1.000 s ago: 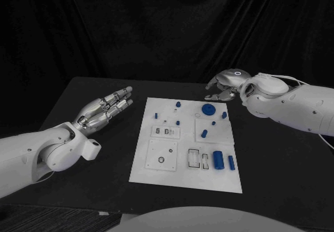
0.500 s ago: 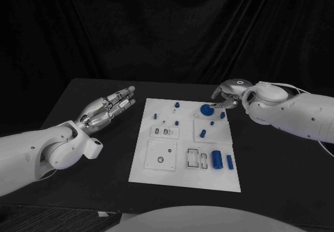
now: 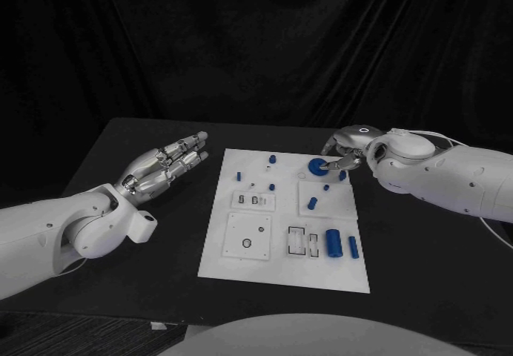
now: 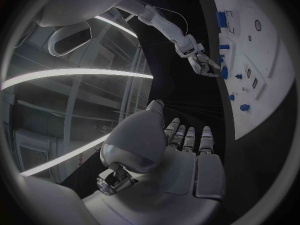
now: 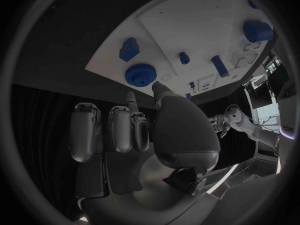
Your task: Assemble the parts on the task board
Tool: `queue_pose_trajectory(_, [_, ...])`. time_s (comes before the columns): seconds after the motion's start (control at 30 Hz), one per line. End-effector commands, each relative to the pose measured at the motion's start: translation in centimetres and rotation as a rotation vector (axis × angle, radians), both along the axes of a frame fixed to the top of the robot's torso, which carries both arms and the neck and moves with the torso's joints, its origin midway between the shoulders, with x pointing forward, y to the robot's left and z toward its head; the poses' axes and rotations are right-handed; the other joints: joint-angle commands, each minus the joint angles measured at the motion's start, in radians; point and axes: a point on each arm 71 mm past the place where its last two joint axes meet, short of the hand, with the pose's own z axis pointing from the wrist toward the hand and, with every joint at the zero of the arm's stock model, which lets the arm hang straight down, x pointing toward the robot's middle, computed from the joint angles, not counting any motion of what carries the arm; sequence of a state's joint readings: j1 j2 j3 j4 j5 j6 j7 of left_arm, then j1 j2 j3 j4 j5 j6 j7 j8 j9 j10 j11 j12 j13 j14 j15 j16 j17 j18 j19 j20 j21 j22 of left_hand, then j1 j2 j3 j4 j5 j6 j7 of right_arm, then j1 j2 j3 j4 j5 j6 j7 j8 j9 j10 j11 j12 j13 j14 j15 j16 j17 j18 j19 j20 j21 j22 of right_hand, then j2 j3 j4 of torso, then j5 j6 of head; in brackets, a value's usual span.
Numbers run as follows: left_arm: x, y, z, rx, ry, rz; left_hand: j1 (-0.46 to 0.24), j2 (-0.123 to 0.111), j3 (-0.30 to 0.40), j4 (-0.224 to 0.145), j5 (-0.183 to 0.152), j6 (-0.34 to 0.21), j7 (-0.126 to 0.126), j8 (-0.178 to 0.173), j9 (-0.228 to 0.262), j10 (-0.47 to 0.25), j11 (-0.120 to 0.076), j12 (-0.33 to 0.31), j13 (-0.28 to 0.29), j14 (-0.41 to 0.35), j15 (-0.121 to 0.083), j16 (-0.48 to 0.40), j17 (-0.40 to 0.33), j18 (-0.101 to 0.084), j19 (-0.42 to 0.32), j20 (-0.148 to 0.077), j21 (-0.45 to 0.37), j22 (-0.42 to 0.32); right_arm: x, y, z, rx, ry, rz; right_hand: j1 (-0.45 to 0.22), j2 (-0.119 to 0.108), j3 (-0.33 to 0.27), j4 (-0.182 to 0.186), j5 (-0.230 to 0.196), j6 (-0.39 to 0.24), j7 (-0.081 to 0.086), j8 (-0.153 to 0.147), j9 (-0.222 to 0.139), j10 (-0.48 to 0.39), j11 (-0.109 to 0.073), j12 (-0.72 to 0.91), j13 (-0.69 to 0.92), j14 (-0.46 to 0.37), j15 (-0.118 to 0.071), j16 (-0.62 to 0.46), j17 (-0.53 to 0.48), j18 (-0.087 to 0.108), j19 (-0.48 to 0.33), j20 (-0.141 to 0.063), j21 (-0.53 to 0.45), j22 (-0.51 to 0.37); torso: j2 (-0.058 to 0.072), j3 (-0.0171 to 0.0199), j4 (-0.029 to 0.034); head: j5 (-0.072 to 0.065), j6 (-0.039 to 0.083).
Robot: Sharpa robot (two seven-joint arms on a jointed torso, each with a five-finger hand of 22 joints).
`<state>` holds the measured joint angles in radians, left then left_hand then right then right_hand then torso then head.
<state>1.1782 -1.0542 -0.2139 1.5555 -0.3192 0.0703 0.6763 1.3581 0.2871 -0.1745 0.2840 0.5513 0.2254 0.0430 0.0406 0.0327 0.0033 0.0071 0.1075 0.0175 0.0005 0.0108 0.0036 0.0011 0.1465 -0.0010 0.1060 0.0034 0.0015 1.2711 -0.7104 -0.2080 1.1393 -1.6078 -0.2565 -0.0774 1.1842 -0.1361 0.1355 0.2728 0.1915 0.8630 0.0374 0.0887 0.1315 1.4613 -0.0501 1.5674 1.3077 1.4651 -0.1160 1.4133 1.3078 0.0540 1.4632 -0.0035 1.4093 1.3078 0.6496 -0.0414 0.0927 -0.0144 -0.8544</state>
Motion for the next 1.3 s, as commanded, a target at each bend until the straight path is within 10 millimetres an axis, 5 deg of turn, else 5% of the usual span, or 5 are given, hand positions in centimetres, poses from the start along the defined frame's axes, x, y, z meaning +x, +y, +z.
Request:
queue_pose_trajectory(0.03, [-0.1,-0.1,0.1,-0.018,-0.005,-0.017,0.009,-0.001,0.005,-0.001,0.004,0.007,0.003,0.004,0.001,0.0,0.006,0.006,0.001,0.0,0.01,-0.004,-0.001,0.014,0.001,0.006,-0.003,-0.002,-0.1,0.1,-0.2,0.0,0.003,0.001,0.017,-0.001,-0.001,-0.007,-0.006,-0.009,0.0,-0.001,0.006,0.11,0.003,0.003,0.263,0.059,-0.007,-0.006,0.028,0.006,0.005,-0.006,-0.008,0.043,-0.001,0.0001,-0.0004,0.001,-0.005])
queue_pose_trajectory(0.3, [-0.1,-0.2,0.1,-0.019,-0.001,-0.021,0.01,-0.001,0.006,-0.001,0.004,0.009,0.005,0.005,0.001,0.0,0.008,0.006,0.001,0.0,0.011,-0.004,-0.001,0.015,0.001,0.008,-0.003,-0.002,0.2,0.3,-0.5,-0.012,0.021,-0.001,0.051,0.011,0.003,-0.021,0.077,-0.021,0.001,0.003,0.035,0.11,0.003,0.003,0.263,0.061,-0.007,-0.01,0.023,0.007,0.008,-0.007,-0.01,0.044,-0.001,-0.001,-0.0002,-0.004,-0.004])
queue_pose_trajectory(0.67, [-0.1,-0.2,0.1,-0.021,0.0,-0.026,0.01,-0.001,0.007,-0.001,0.005,0.01,0.006,0.006,0.001,0.0,0.009,0.006,0.001,0.0,0.012,-0.004,-0.001,0.015,0.001,0.009,-0.003,-0.002,0.4,0.6,-1.4,-0.028,0.047,-0.011,0.039,0.005,-0.007,-0.012,0.062,-0.014,0.002,0.011,0.05,0.11,0.003,0.003,0.263,0.061,-0.008,-0.012,0.019,0.007,0.008,-0.008,-0.012,0.044,-0.001,-0.0001,-0.0002,-0.002,-0.012])
queue_pose_trajectory(0.93, [-0.1,0.0,0.1,-0.022,-0.002,-0.024,0.012,-0.001,0.009,-0.001,0.006,0.012,0.008,0.007,0.001,0.0,0.012,0.008,0.001,0.0,0.014,-0.004,-0.001,0.016,0.001,0.013,-0.003,-0.002,0.7,0.8,-1.8,-0.03,0.048,0.0,0.023,-0.003,-0.016,0.01,0.095,0.011,0.0,0.029,0.076,0.11,0.002,0.003,0.263,0.063,-0.009,-0.011,0.02,0.007,0.011,-0.008,-0.011,0.047,-0.001,-0.0009,0.0,0.0,-0.014])
queue_pose_trajectory(1.3, [0.0,0.0,0.0,-0.023,0.0,-0.027,0.013,-0.001,0.009,-0.001,0.006,0.011,0.01,0.007,0.001,0.0,0.014,0.008,0.001,0.0,0.015,-0.004,-0.001,0.017,0.001,0.015,-0.003,-0.002,0.6,1.4,-2.5,-0.034,0.07,0.015,0.044,0.006,0.003,0.001,0.269,0.038,-0.008,0.061,0.131,0.11,-0.004,0.003,0.263,0.063,-0.013,-0.01,0.018,0.007,0.012,-0.012,-0.014,0.052,-0.001,-0.0003,-0.0003,0.001,-0.018])
